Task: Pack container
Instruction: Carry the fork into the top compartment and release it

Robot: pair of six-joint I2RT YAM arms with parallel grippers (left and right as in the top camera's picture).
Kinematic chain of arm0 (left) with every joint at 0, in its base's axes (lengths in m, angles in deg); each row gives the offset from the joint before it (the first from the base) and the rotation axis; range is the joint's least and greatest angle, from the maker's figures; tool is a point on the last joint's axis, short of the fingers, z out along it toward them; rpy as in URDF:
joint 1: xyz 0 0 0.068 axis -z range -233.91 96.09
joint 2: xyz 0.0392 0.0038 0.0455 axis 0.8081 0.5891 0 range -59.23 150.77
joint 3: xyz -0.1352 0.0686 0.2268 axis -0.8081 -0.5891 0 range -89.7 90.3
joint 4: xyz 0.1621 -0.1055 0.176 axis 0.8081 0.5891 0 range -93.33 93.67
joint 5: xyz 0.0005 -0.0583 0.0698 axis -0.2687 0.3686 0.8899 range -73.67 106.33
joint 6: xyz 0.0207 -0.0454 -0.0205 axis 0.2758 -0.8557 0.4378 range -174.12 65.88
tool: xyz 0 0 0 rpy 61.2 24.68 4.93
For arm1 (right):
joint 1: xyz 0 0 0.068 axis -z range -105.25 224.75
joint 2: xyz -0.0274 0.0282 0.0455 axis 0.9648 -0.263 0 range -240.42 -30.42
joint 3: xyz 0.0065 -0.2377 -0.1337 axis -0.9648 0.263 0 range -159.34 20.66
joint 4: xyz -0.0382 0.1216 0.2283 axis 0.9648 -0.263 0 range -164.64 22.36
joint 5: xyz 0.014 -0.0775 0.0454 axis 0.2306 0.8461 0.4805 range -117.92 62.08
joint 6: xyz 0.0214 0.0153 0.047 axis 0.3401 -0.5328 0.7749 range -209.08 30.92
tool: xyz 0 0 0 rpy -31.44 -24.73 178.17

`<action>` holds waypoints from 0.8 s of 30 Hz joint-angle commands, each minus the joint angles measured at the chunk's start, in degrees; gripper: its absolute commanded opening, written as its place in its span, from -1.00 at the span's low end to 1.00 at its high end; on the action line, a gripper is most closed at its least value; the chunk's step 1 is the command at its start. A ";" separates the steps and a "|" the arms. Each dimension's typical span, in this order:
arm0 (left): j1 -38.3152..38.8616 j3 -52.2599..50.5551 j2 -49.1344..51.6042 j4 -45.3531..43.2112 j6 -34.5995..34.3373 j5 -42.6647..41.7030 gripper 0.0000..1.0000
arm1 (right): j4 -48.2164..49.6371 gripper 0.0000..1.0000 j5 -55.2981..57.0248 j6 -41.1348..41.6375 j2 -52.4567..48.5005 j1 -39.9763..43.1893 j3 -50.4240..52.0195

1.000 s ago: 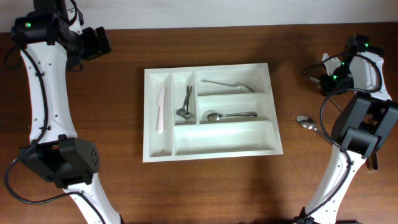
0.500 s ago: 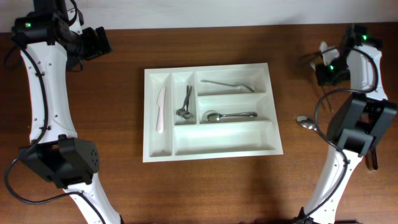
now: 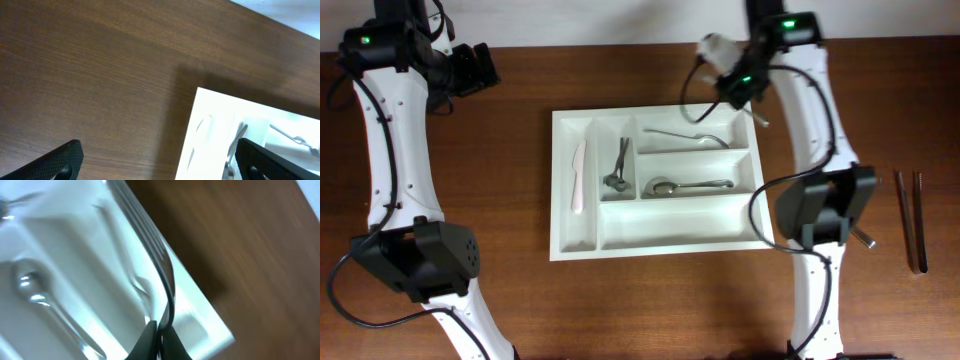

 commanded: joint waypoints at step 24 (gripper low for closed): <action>-0.09 0.72 -0.26 0.04 0.33 0.24 0.99 | 5.01 0.29 0.72 -7.23 2.21 -6.16 11.93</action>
